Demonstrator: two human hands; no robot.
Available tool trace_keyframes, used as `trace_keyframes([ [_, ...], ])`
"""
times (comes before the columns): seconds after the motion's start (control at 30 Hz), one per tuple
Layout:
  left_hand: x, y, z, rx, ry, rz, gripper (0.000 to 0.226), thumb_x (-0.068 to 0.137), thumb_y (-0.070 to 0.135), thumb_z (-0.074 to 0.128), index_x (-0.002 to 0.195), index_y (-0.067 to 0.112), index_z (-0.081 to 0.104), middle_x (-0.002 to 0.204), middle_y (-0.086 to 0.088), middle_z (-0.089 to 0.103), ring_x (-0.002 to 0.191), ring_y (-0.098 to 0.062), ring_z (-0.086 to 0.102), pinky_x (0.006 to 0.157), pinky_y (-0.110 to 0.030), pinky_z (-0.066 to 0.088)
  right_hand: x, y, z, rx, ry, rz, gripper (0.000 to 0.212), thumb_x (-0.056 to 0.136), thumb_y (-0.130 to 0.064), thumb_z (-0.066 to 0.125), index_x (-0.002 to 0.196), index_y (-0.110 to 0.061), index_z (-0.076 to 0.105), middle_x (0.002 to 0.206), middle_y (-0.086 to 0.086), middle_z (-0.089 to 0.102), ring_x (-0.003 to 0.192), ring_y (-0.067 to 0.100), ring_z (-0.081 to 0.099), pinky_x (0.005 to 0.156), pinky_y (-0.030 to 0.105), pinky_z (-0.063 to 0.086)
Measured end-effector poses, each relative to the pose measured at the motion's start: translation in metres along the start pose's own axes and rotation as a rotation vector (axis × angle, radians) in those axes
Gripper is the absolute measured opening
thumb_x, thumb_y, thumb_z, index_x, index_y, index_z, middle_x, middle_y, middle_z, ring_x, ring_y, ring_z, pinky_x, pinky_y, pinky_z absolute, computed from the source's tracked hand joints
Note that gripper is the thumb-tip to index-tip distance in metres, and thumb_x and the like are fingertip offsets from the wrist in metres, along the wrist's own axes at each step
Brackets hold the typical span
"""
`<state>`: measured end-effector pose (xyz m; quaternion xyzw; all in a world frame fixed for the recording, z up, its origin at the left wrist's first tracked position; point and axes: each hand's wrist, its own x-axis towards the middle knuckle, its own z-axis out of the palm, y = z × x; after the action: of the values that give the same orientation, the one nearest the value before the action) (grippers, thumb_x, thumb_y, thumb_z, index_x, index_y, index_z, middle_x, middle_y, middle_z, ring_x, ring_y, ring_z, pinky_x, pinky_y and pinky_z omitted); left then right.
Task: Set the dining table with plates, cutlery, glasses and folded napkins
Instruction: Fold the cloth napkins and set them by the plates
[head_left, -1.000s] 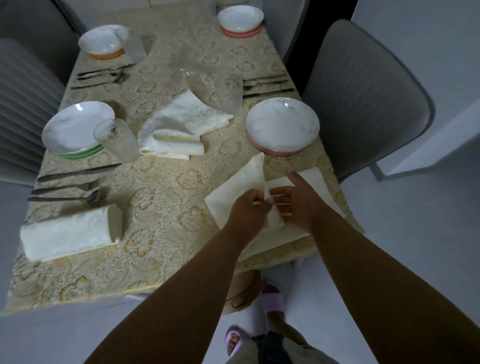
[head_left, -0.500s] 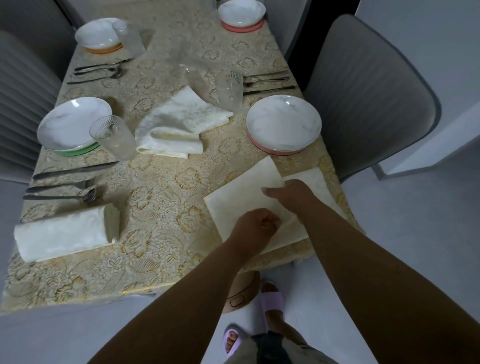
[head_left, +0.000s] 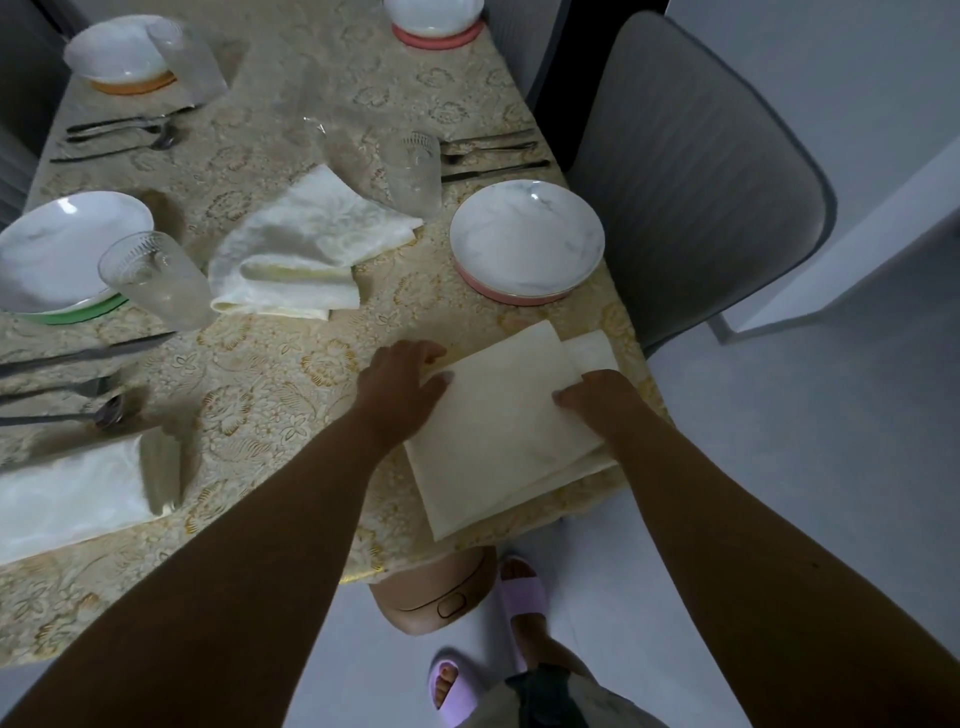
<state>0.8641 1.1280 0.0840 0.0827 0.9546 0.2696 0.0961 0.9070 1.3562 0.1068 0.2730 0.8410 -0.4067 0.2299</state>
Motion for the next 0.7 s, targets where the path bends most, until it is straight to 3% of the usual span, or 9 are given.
trace_keyframes([
  [0.17,0.004,-0.001,-0.004,-0.022,-0.151,0.067,0.029,0.089,0.037,0.062,0.114,0.023,0.063,0.109,0.002,0.06,0.1,-0.017,0.055,0.088,-0.036,0.045,0.001,0.008,0.002,-0.011,0.031,-0.004,0.064,0.094,-0.032,0.057,0.145,-0.004,0.03,0.151,0.012,0.03,0.136,0.027,0.032,0.107,0.033,0.028],
  [0.3,0.008,0.008,-0.016,-0.089,-0.156,0.13,0.034,0.082,0.03,0.072,0.114,0.022,0.064,0.104,0.005,0.06,0.095,-0.012,0.055,0.082,-0.029,0.042,0.0,0.013,0.002,0.047,0.053,0.003,0.057,0.094,-0.03,0.056,0.141,-0.004,0.038,0.146,0.013,0.038,0.131,0.029,0.039,0.103,0.034,0.033],
  [0.37,0.011,0.011,-0.021,-0.131,-0.234,0.11,0.033,0.081,0.029,0.074,0.112,0.019,0.065,0.102,0.004,0.062,0.093,-0.012,0.058,0.078,-0.026,0.045,-0.001,0.017,0.0,0.087,0.075,0.009,0.05,0.093,-0.027,0.058,0.135,-0.003,0.046,0.138,0.014,0.046,0.124,0.03,0.045,0.097,0.034,0.038],
  [0.5,0.017,0.006,-0.023,-0.051,-0.465,0.007,0.022,0.087,0.04,0.066,0.083,0.019,0.062,0.088,0.002,0.061,0.081,-0.011,0.057,0.065,-0.023,0.042,0.0,0.019,-0.006,0.078,0.078,0.022,0.048,0.093,-0.03,0.057,0.132,-0.003,0.049,0.135,0.012,0.049,0.121,0.029,0.048,0.093,0.032,0.039],
  [0.57,0.019,0.001,-0.024,-0.042,-0.455,-0.022,0.027,0.09,0.042,0.061,0.075,0.019,0.059,0.083,0.003,0.059,0.077,-0.01,0.053,0.063,-0.024,0.038,0.0,0.024,-0.012,-0.036,0.1,0.021,0.048,0.096,-0.034,0.05,0.133,-0.003,0.048,0.137,0.011,0.047,0.124,0.028,0.046,0.095,0.029,0.035],
  [0.7,0.02,-0.003,-0.021,-0.059,-0.367,-0.036,0.026,0.092,0.031,0.061,0.088,0.006,0.067,0.087,-0.002,0.061,0.085,-0.018,0.055,0.067,-0.019,0.037,-0.005,0.036,-0.018,-0.22,0.188,-0.019,0.044,0.101,-0.035,0.037,0.128,-0.003,0.051,0.133,0.012,0.05,0.122,0.026,0.047,0.098,0.029,0.034],
])
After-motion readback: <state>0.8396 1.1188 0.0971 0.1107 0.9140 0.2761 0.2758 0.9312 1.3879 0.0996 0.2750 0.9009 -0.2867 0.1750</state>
